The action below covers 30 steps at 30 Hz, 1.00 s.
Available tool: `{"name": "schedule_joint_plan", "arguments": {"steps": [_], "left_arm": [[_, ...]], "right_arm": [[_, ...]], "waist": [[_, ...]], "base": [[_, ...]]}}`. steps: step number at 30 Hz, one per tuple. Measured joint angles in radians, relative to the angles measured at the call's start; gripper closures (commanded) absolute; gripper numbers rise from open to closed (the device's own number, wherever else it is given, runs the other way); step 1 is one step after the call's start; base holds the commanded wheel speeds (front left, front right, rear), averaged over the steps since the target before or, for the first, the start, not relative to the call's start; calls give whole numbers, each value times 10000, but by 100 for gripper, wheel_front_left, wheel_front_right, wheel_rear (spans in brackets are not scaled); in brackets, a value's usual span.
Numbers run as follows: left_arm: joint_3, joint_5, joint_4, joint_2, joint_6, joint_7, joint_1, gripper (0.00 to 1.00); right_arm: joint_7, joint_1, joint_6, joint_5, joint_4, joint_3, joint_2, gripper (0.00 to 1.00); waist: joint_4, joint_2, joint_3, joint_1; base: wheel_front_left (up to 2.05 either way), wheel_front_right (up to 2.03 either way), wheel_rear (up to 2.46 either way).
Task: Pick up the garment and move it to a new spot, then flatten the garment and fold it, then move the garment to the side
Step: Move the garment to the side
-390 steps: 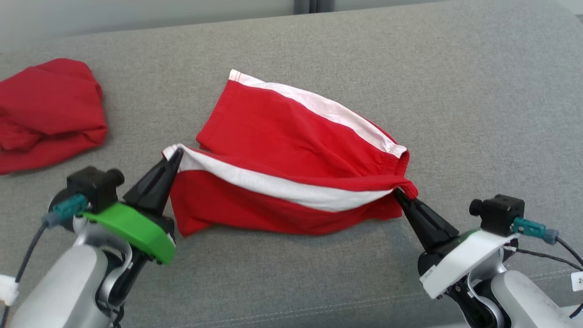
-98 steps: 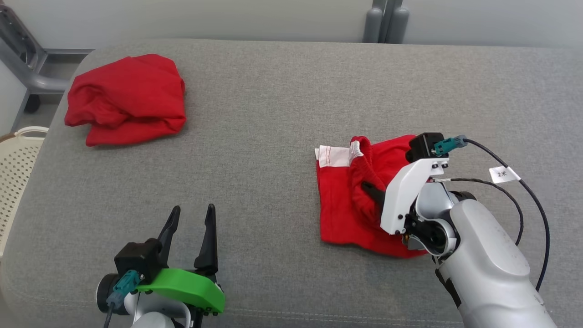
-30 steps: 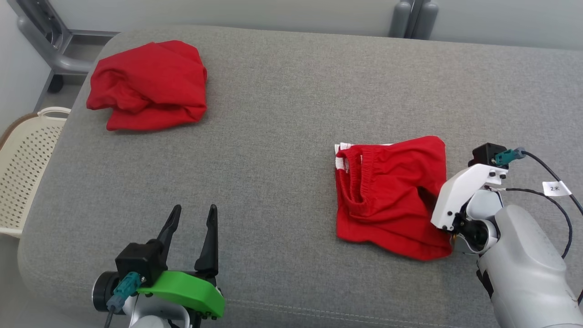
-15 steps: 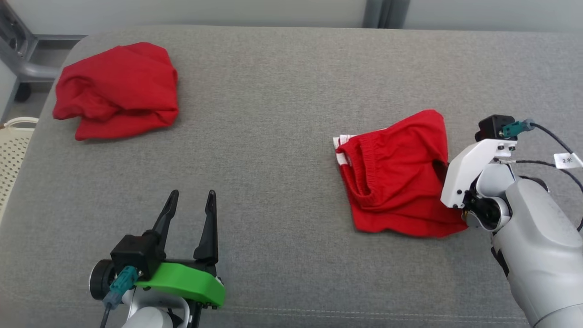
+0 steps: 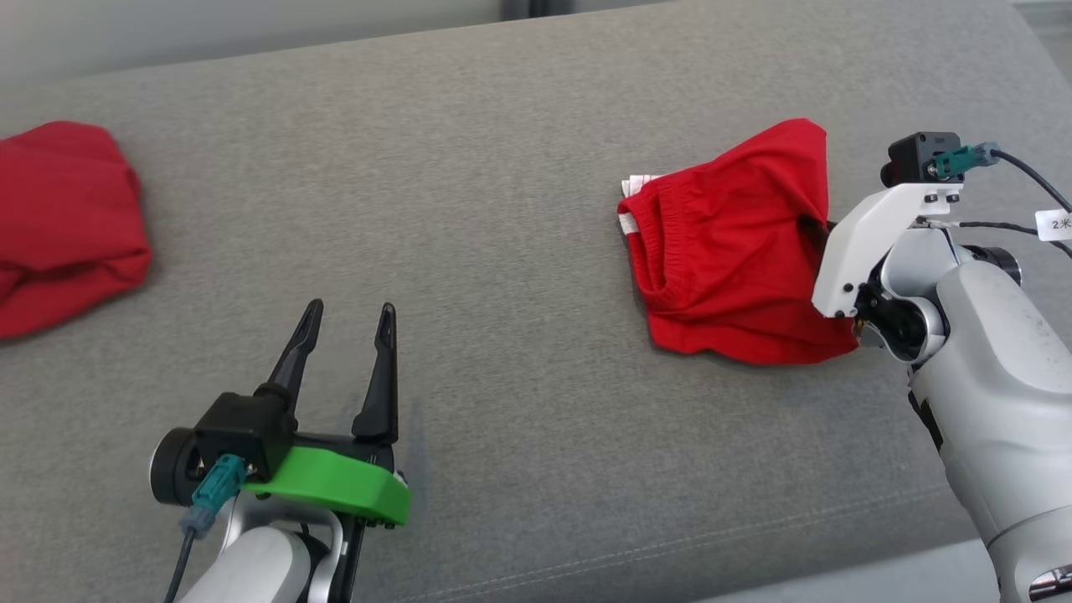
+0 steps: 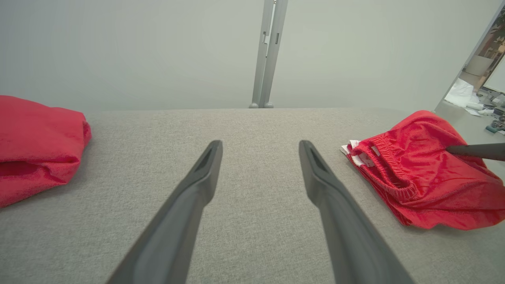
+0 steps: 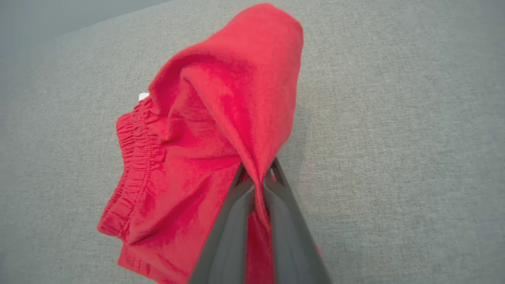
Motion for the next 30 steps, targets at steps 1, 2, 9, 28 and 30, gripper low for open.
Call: {"name": "schedule_joint_plan", "arguments": {"steps": [1,2,9,28,30], "left_arm": [[-6,23,-12,17,0,12,-62,0],[-8,63,-17,40,0,63,-151,0],[-96,334,-244,184,-8,370,-776,0],[-176,1066,-1476,673,253,1083,-1861,0],[-215,1170,-1741,738,320,1233,-1918,0]], "right_arm": [[-19,-73,-2,25,10,29,0,100],[-36,-151,-2,48,21,71,8,100],[-420,-745,-2,280,144,234,0,100],[-2301,-2826,0,-96,2061,-397,-1110,100],[-2439,-3088,0,-268,2351,-476,-1373,100]], "waist": [[-195,0,48,0],[-395,0,99,0],[-1669,0,570,0],[-1976,0,2478,0],[-1834,0,2616,0]], "base": [[0,0,0],[0,0,0],[0,0,0],[0,0,0],[0,0,0]]}}
